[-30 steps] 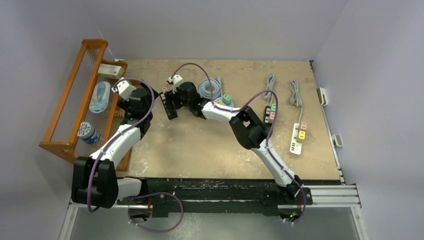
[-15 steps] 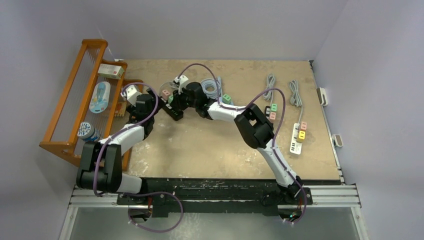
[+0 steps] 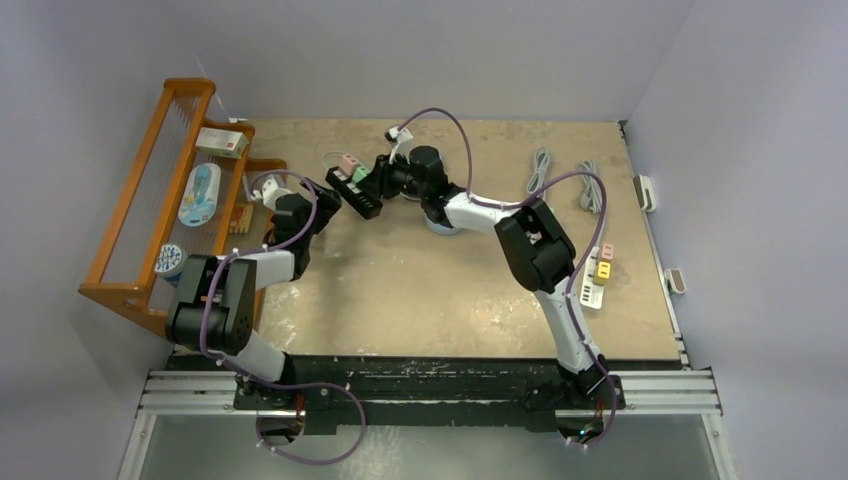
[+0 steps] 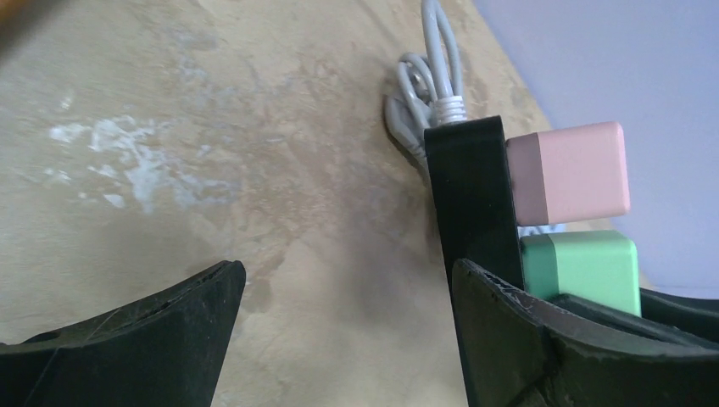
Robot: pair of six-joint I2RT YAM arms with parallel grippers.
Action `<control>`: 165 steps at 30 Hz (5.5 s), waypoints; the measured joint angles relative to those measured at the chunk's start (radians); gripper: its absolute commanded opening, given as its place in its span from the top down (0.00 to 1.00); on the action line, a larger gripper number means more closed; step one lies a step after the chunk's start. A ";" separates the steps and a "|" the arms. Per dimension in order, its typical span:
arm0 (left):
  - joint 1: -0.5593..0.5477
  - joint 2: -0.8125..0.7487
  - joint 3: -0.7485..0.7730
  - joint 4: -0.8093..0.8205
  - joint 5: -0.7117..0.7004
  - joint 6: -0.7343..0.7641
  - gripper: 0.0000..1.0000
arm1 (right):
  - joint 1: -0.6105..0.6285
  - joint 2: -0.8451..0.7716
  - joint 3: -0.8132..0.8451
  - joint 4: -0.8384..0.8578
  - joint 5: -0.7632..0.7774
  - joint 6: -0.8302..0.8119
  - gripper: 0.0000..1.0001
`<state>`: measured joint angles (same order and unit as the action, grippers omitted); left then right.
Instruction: Pull the plug off the socket
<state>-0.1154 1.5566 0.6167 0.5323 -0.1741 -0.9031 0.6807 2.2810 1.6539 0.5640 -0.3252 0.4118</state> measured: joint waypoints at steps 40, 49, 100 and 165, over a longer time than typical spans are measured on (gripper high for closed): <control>0.040 0.319 -0.028 0.584 0.371 -0.336 1.00 | 0.047 -0.104 -0.076 -0.169 0.131 -0.185 1.00; 0.068 0.319 -0.026 0.415 0.289 -0.299 1.00 | -0.118 -0.323 -0.236 0.098 -0.239 -0.026 1.00; 0.045 0.157 -0.011 0.231 0.393 -0.064 1.00 | -0.319 -0.217 -0.060 -0.079 0.039 -0.117 0.18; 0.024 0.160 0.140 -0.013 0.322 -0.009 1.00 | -0.374 0.035 0.243 -0.166 -0.157 -0.025 1.00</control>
<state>-0.0910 1.7164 0.7563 0.5190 0.1474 -0.9123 0.3069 2.3161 1.8973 0.3985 -0.4820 0.3866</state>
